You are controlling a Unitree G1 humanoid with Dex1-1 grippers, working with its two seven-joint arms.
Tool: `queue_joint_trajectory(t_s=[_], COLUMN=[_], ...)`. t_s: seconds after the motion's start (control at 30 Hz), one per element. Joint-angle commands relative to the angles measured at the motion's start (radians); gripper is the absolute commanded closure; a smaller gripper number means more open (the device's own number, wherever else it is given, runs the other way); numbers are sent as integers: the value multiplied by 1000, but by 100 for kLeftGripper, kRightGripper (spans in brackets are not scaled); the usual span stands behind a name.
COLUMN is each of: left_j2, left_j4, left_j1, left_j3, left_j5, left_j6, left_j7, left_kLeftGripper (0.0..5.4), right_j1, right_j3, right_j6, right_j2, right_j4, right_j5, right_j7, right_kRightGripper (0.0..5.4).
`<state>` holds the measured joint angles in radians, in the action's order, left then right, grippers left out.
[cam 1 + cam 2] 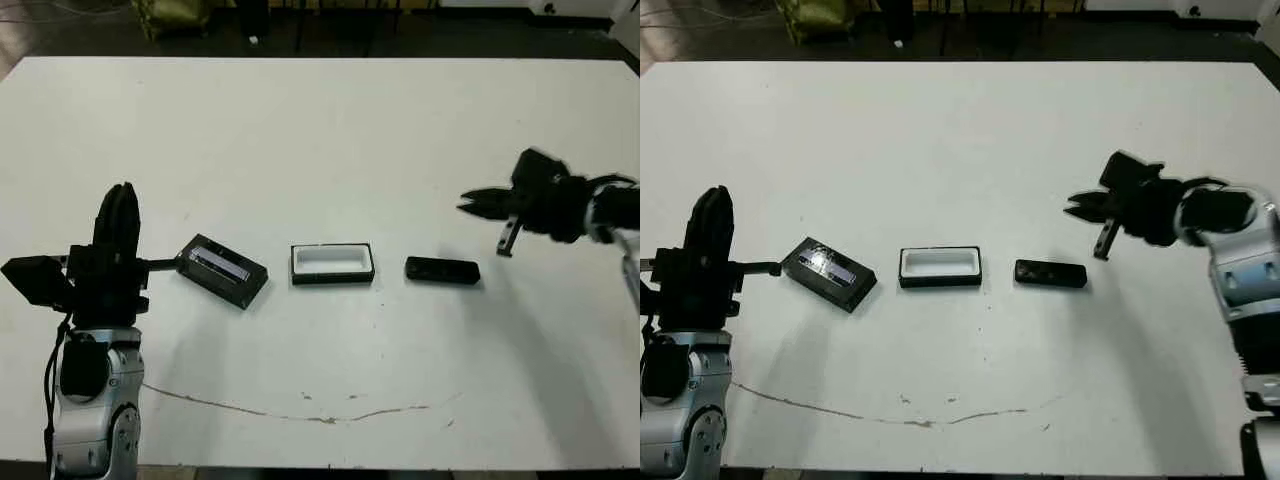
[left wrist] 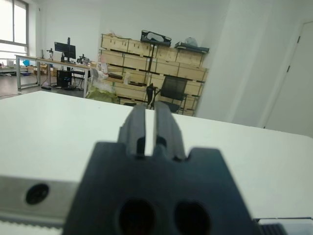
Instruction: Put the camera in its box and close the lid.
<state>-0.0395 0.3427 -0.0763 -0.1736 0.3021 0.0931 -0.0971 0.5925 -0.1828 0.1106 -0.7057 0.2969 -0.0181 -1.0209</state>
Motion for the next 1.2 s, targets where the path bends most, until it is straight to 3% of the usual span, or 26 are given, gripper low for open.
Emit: queue_joint_trajectory(t_s=[0.03, 0.2, 0.37, 0.77, 0.9, 1.2], left_j2=[-1, -4, -2, -2, -3, -3], left_j4=[-2, -4, -5, 5, 2, 2], left_j1=[-17, -18, -16, -22, -21, -21], left_j3=[0, -1, 1, 0, 0, -2], left_j5=[-3, 4, -2, 8, -4, 7], left_j6=[-20, -16, -14, -25, -19, -21], left_j7=[5, -4, -2, 0, 3, -3], left_kLeftGripper=[537, 537, 537, 537, 537, 537], right_j1=[22, 44, 35, 14, -1, -27], right_j3=[2, 31, 24, -23, -44, -77], right_j6=[-13, -3, -45, -6, -36, -11], right_j2=[-3, -18, -21, -12, -16, -23], right_j4=[53, 116, 127, 146, 136, 127], right_j5=[19, 59, 26, -18, -42, -70], right_j7=[-53, -120, -106, -129, -123, -147], right_kRightGripper=[540, 540, 540, 540, 540, 540])
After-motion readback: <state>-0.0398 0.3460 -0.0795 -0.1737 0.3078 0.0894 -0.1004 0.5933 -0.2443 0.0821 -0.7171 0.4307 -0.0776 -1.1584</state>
